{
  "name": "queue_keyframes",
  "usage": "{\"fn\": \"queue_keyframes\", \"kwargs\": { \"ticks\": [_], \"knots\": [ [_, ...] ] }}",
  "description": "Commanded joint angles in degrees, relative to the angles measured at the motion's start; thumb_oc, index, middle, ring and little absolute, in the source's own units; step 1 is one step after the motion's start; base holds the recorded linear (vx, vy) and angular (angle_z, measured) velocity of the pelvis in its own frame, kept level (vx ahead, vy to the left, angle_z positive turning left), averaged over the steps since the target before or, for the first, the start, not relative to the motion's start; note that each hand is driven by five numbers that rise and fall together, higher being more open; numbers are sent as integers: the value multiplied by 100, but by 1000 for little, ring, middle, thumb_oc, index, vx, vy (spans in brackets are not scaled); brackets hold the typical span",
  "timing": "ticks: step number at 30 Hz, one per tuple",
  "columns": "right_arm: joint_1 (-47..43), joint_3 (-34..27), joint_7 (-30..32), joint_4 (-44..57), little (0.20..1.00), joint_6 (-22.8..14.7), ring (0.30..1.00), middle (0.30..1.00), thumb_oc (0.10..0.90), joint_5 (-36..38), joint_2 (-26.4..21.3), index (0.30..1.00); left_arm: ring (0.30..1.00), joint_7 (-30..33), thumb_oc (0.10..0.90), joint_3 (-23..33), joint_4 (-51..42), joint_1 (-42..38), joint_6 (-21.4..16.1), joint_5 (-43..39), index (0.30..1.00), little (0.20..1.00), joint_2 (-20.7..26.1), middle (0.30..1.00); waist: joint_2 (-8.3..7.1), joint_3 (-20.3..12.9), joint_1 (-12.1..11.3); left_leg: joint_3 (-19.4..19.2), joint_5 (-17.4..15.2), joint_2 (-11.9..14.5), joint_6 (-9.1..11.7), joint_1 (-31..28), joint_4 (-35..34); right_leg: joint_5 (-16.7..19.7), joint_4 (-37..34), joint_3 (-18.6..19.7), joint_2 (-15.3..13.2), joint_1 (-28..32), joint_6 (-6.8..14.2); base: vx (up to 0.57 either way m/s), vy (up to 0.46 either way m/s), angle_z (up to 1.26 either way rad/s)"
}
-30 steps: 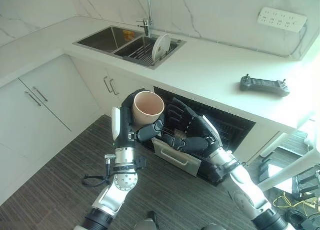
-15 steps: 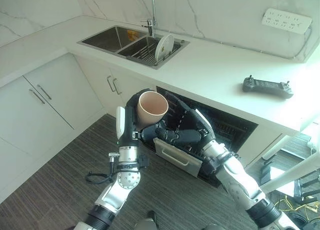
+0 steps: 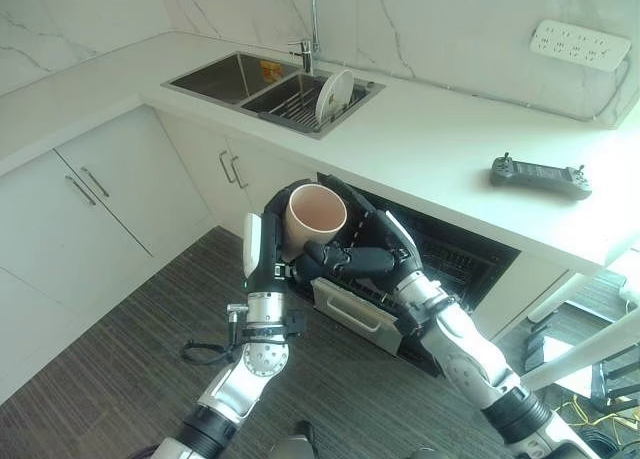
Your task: Place the dishes in the dishwasher.
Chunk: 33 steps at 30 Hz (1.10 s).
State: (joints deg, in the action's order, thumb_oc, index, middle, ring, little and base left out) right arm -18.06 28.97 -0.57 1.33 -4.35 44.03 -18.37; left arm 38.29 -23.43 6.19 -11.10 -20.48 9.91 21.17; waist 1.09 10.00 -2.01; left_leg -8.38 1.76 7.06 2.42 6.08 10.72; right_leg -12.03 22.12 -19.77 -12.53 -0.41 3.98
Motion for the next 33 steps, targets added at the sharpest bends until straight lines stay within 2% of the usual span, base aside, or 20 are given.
{"fn": "queue_keyframes", "kwargs": {
  "ticks": [1, 11, 18, 23, 29, 33],
  "knots": [
    [-866, -99, -17, 190, 900, -275, 900, 900, 800, 244, 382, 900, 300, 377, 400, -125, -315, -931, -502, 434, 300, 300, -17, 300, -114, -155, -128, -111, -1487, 296, 143, -414, 647, -330, -493, -16, 66, 309, 24, 0, 0, 0],
    [-1245, 210, -38, -317, 900, 138, 900, 900, 800, 285, 619, 900, 300, 689, 400, -461, -34, -1222, -441, 629, 300, 300, -97, 300, -139, -137, -193, -59, -1490, 271, 129, -418, 647, -326, -493, -24, 59, 328, 18, 12, 5, 4],
    [-1543, 356, 26, -434, 900, 284, 900, 900, 800, 217, 766, 900, 300, 796, 400, -593, 223, -1291, -451, 557, 300, 300, -232, 300, -166, -144, -238, -31, -1484, 261, 117, -398, 647, -317, -493, -38, 61, 316, -4, 0, 0, 0],
    [-1784, 337, 394, -501, 900, 389, 900, 900, 800, 195, 792, 900, 300, 814, 400, -707, 336, -1345, -320, 716, 300, 300, -278, 300, -192, -140, -269, -22, -1491, 249, 106, -386, 647, -311, -493, -39, 60, 307, -7, 0, 0, 0],
    [-1987, 358, 821, -685, 900, 252, 900, 900, 800, 128, 957, 900, 300, 1011, 400, -910, 549, -1436, -309, 784, 300, 300, -362, 300, -196, -110, -275, -23, -1498, 235, 89, -396, 647, -296, -493, -6, 65, 295, -18, 2, 0, 3],
    [-2034, 402, 870, -724, 900, 209, 900, 900, 800, 139, 1048, 900, 300, 1034, 400, -951, 596, -1458, -309, 727, 300, 300, -429, 300, -188, -103, -276, -41, -1501, 240, 84, -412, 647, -294, -493, 1, 60, 298, -18, 0, 0, 0]
  ]
}}
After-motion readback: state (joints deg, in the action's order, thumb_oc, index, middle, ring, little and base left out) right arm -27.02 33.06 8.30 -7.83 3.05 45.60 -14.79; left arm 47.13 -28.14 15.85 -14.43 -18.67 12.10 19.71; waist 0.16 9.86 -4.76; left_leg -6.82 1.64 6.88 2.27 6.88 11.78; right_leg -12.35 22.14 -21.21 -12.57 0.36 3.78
